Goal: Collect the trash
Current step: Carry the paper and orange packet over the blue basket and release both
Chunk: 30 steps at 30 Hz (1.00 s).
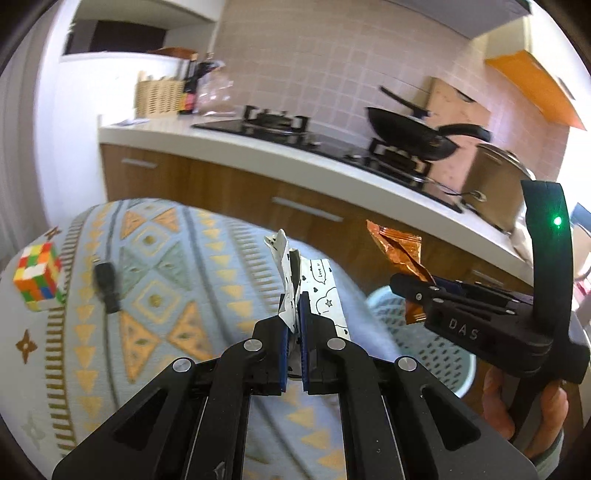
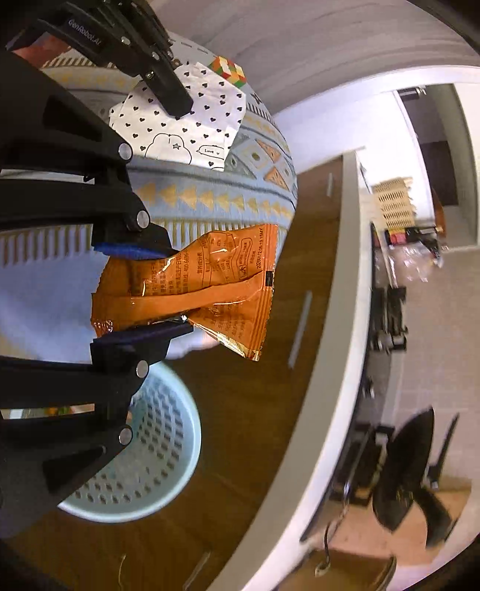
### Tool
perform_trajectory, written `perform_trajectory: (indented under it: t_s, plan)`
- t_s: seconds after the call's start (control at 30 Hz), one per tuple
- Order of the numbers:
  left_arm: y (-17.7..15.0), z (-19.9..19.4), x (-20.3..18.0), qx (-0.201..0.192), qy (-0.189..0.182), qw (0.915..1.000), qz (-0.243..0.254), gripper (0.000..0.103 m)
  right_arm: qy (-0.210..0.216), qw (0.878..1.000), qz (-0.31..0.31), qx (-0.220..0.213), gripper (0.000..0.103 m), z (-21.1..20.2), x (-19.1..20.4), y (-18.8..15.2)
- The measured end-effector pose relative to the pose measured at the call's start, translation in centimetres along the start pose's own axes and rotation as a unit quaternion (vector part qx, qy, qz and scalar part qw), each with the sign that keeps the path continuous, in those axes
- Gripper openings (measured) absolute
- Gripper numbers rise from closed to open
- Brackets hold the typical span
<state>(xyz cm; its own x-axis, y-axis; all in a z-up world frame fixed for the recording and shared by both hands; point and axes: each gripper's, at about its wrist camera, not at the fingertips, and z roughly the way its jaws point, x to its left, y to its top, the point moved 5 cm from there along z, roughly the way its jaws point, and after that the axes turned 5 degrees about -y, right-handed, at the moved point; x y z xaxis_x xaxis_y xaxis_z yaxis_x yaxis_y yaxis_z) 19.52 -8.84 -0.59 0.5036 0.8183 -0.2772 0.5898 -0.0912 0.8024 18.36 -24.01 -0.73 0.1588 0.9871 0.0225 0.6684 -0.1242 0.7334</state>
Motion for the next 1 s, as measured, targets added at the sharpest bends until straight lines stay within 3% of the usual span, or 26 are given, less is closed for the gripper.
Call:
perform_trajectory:
  t_s: [0.43, 0.87, 0.93, 1.0]
  plan:
    - [-2.7, 5.4, -10.2, 0.054, -0.049, 0.9956, 0.059, 0.003, -0.048, 0.996, 0.068, 0.026, 0.028, -1.0, -12.2, -4.5]
    - [-5.8, 11.9, -15.1, 0.123, -0.068, 0.9883, 0.061, 0.006, -0.077, 0.985, 0.126, 0.093, 0.032, 1.5, -20.8, -9.6]
    - [-6.3, 12.7, -15.4, 0.131, -0.072, 0.9869, 0.061, 0.012, -0.078, 0.982, 0.134, 0.107, 0.035, 2.1, -21.6, -10.3]
    - [-6.8, 13.1, -15.7, 0.138, -0.065, 0.9862, 0.063, 0.048, -0.076, 0.981, 0.138, 0.117, 0.052, 2.6, -22.0, -10.7]
